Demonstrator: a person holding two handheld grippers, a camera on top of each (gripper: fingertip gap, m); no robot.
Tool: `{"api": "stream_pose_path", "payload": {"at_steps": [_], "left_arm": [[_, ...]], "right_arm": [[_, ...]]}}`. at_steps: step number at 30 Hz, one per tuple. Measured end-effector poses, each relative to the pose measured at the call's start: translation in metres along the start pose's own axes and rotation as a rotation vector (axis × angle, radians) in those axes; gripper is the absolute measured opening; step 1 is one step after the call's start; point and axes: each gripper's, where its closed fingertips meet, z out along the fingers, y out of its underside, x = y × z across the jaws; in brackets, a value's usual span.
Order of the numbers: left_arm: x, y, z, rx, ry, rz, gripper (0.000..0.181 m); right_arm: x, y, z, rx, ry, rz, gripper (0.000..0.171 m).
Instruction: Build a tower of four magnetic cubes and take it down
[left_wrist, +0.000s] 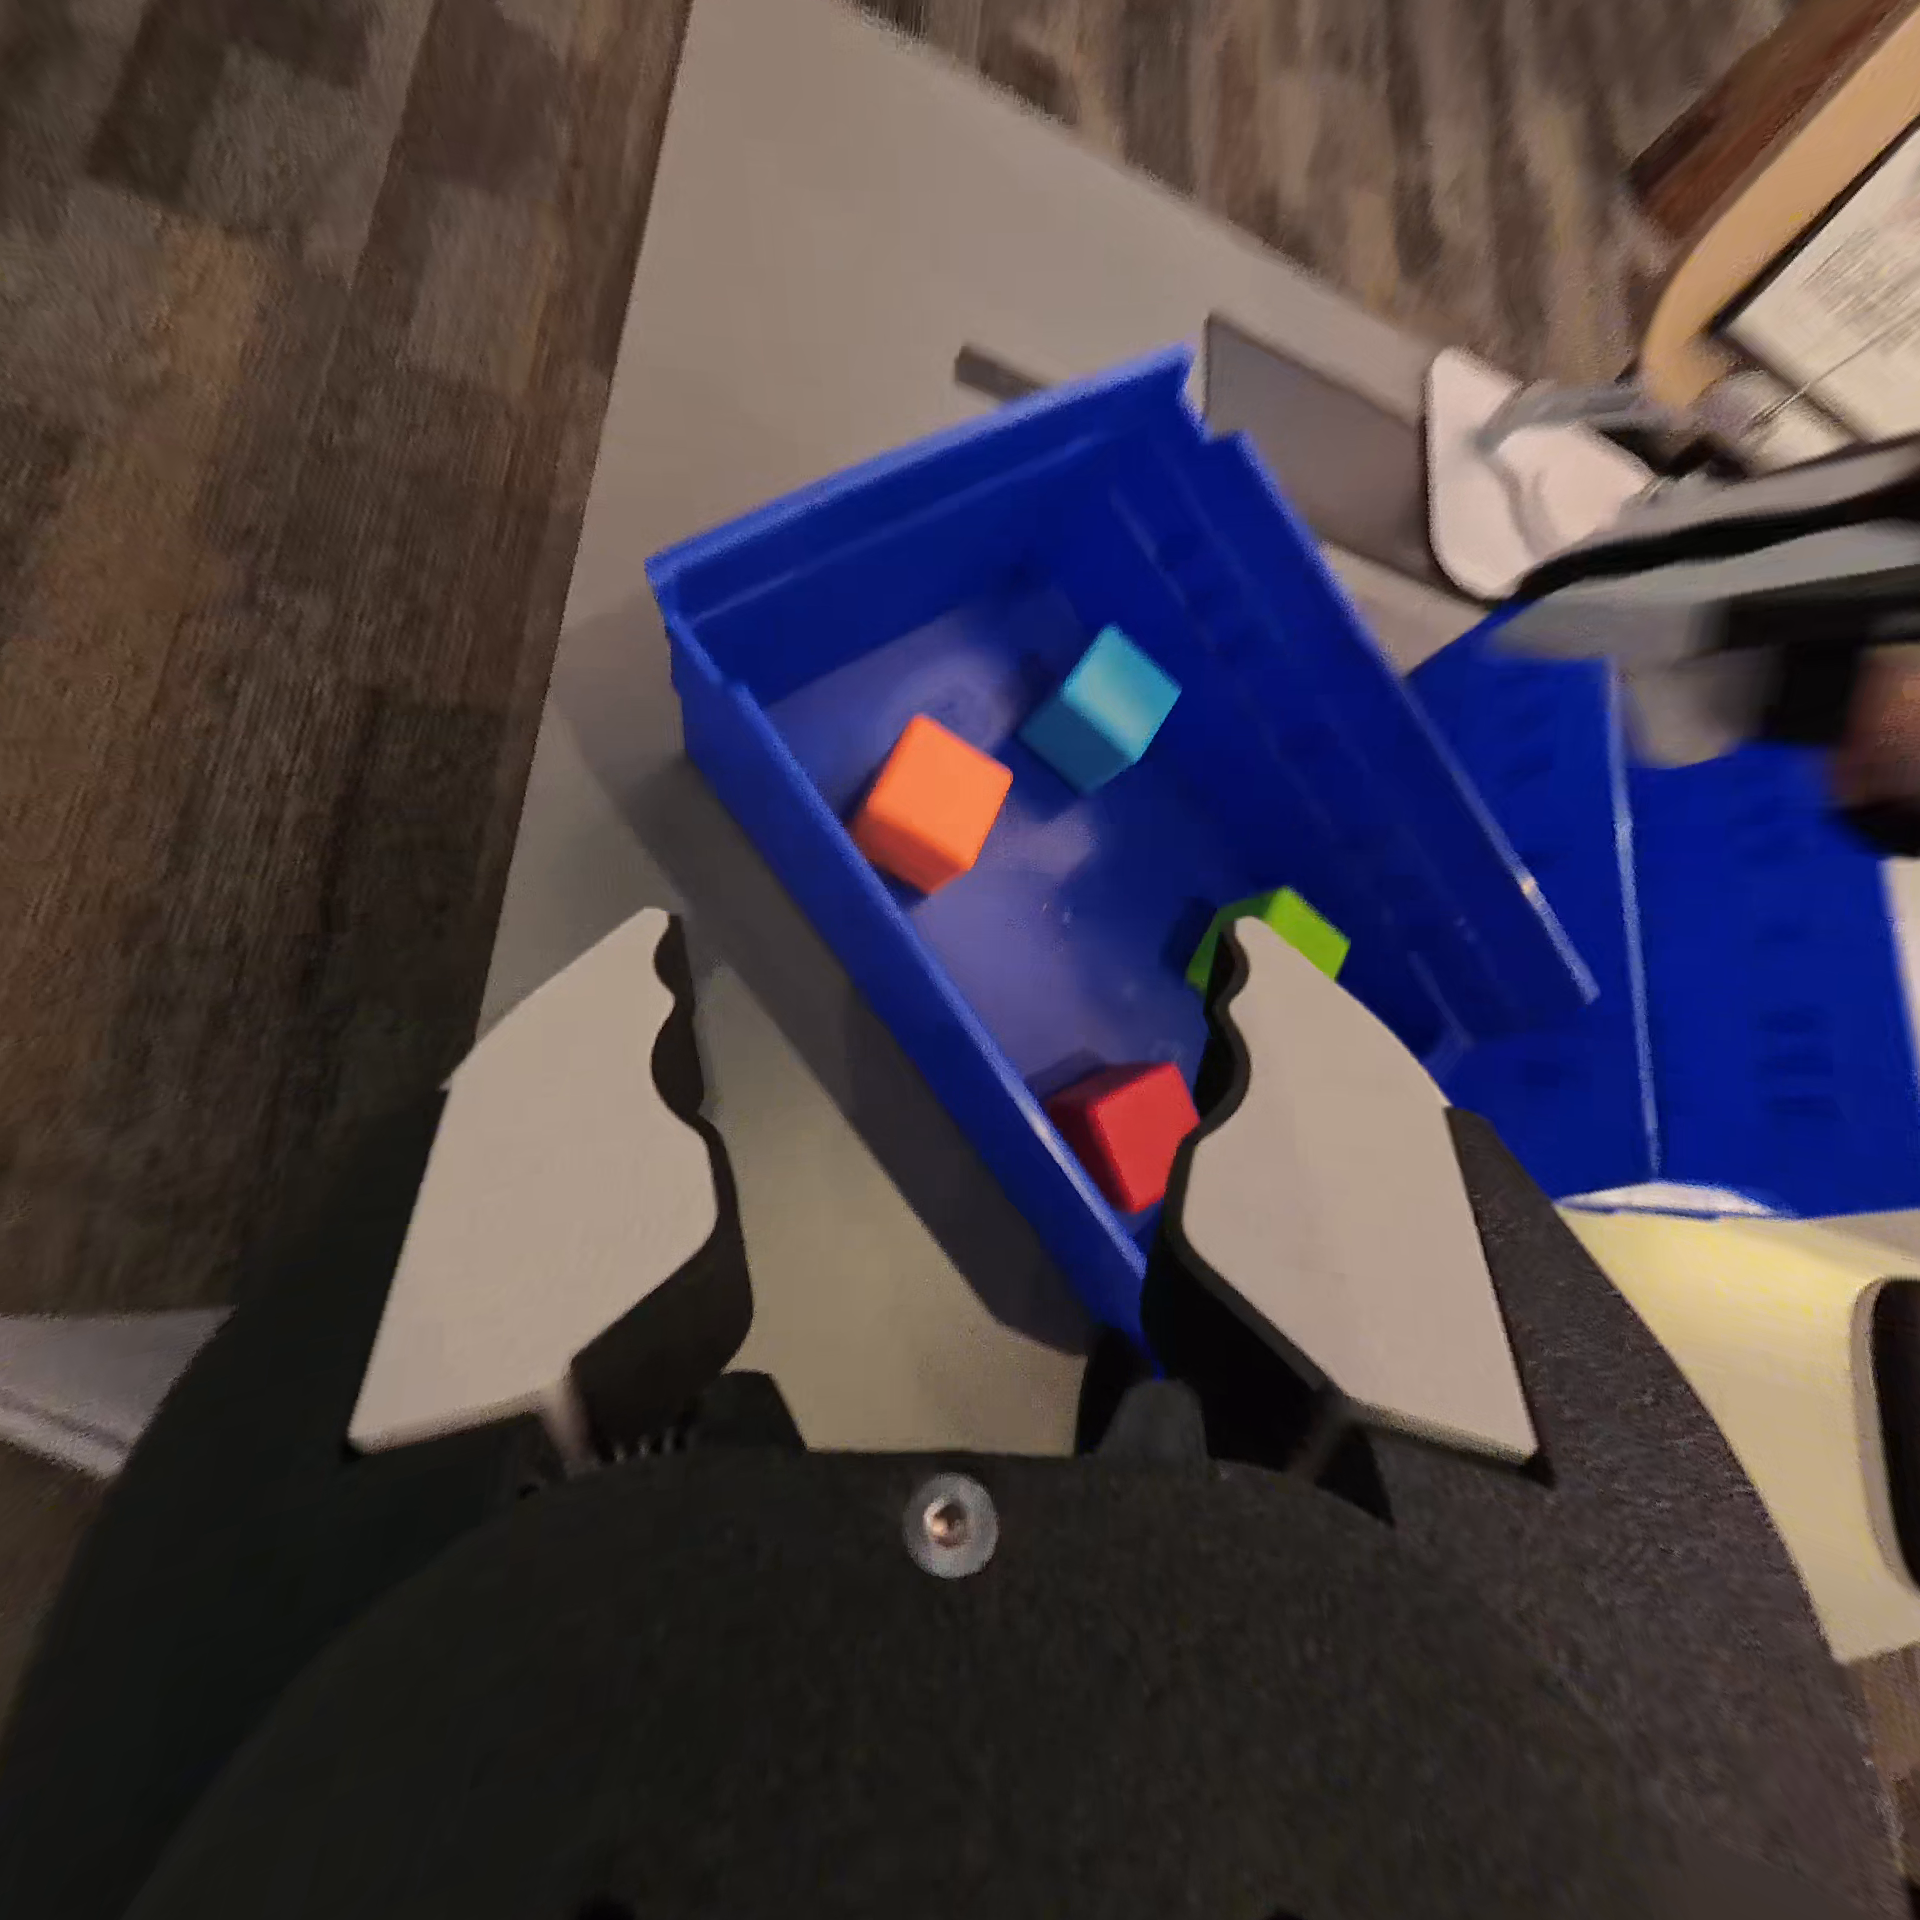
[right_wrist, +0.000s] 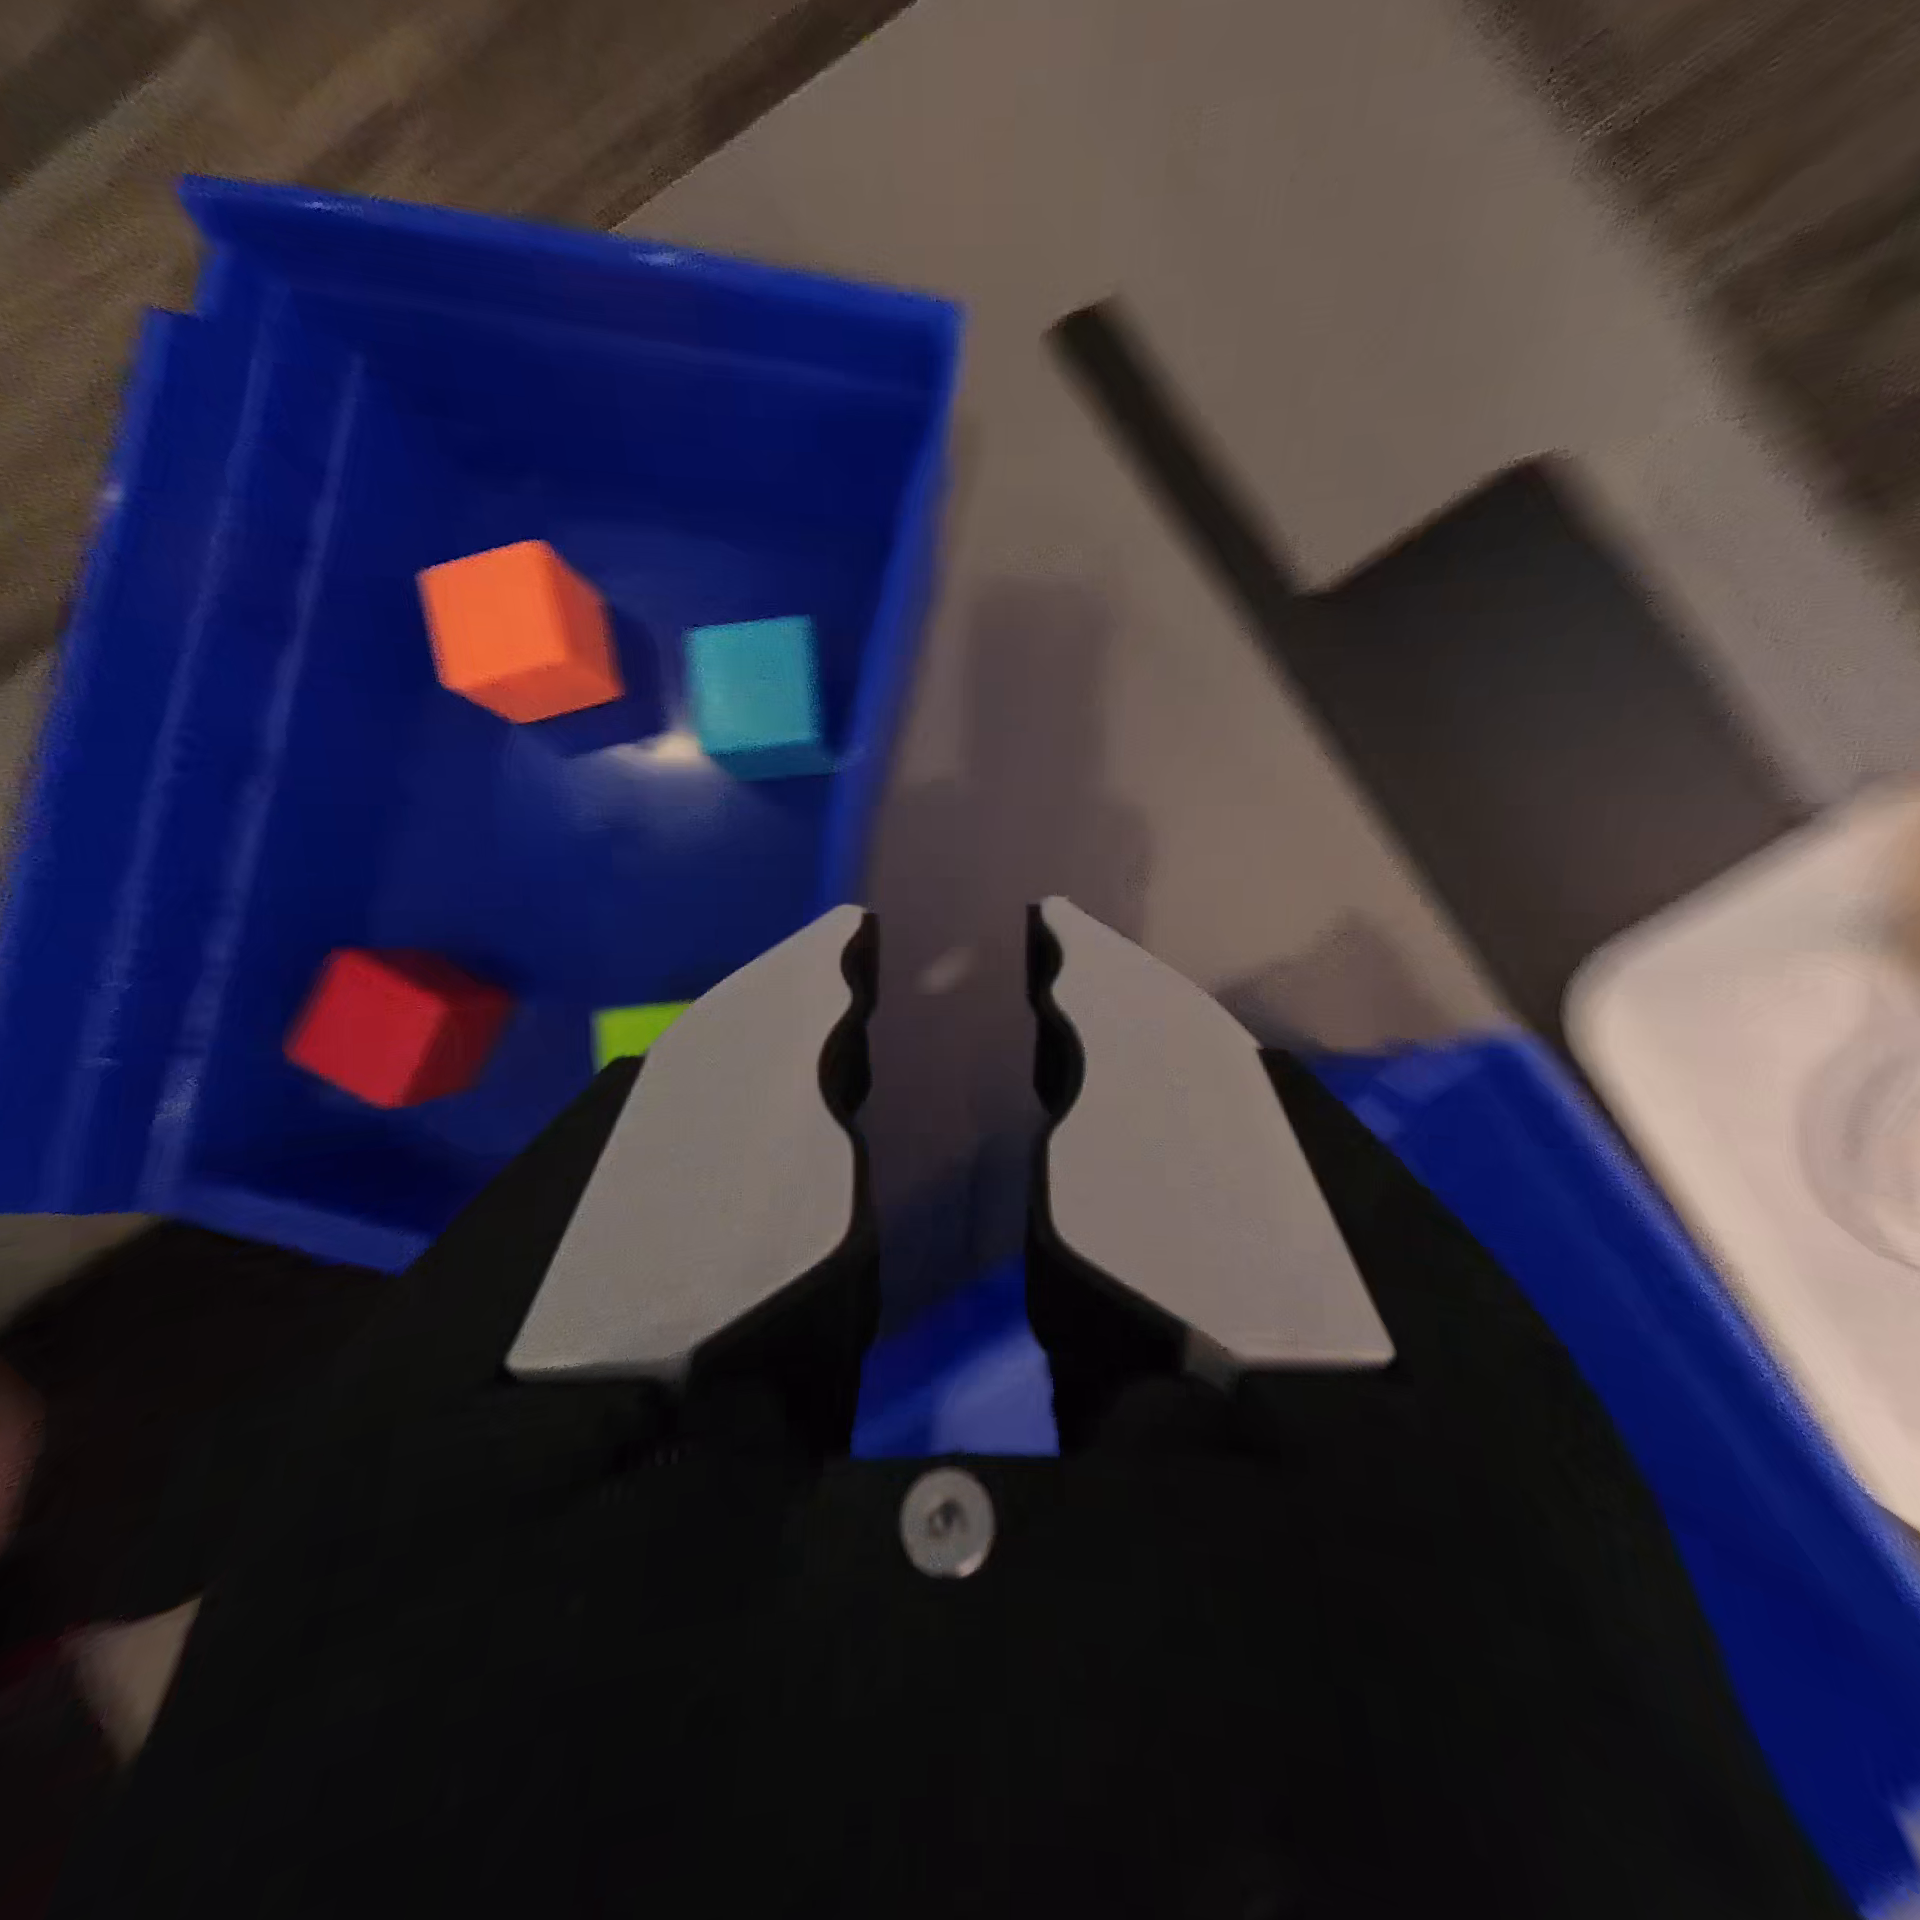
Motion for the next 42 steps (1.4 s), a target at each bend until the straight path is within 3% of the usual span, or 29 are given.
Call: {"api": "stream_pose_path", "payload": {"at_steps": [3, 6, 9, 11, 14, 16, 19, 21, 25, 29, 42], "left_arm": [[-0.005, 0.018, 0.018, -0.129, -0.034, 0.003, 0.096], [-0.01, 0.041, 0.037, -0.288, -0.075, -0.009, 0.096], [-0.004, 0.066, 0.054, -0.441, -0.04, -0.022, 0.084], [0.004, 0.079, 0.066, -0.52, 0.015, -0.026, 0.084], [-0.002, 0.093, 0.074, -0.613, -0.033, -0.014, 0.08], [0.002, 0.099, 0.08, -0.653, -0.025, -0.001, 0.08], [0.006, 0.111, 0.088, -0.728, -0.026, 0.049, 0.071], [0.0, 0.114, 0.09, -0.769, -0.086, 0.083, 0.068], [-0.006, 0.099, 0.103, -0.718, -0.17, 0.108, 0.05], [0.003, 0.08, 0.127, -0.635, -0.153, 0.12, 0.036], [0.042, 0.072, 0.156, -0.615, -0.069, 0.369, 0.028]], "right_arm": [[0.058, 0.033, -0.077, 0.106, 0.358, -0.031, 0.054], [0.119, 0.113, -0.131, 0.026, 0.571, 0.117, 0.067], [0.145, 0.184, -0.142, 0.009, 0.515, 0.299, 0.067], [0.151, 0.219, -0.134, -0.002, 0.458, 0.36, 0.07], [0.147, 0.256, -0.114, -0.08, 0.385, 0.438, 0.073], [0.145, 0.27, -0.102, -0.155, 0.374, 0.438, 0.067], [0.133, 0.276, -0.084, -0.245, 0.259, 0.431, 0.022], [0.142, 0.278, -0.085, -0.279, 0.283, 0.432, 0.012], [0.159, 0.28, -0.088, -0.255, 0.218, 0.476, 0.008], [0.183, 0.294, -0.101, -0.261, 0.197, 0.514, 0.007], [0.281, 0.418, -0.195, -0.248, 0.306, 0.77, 0.007]]}}
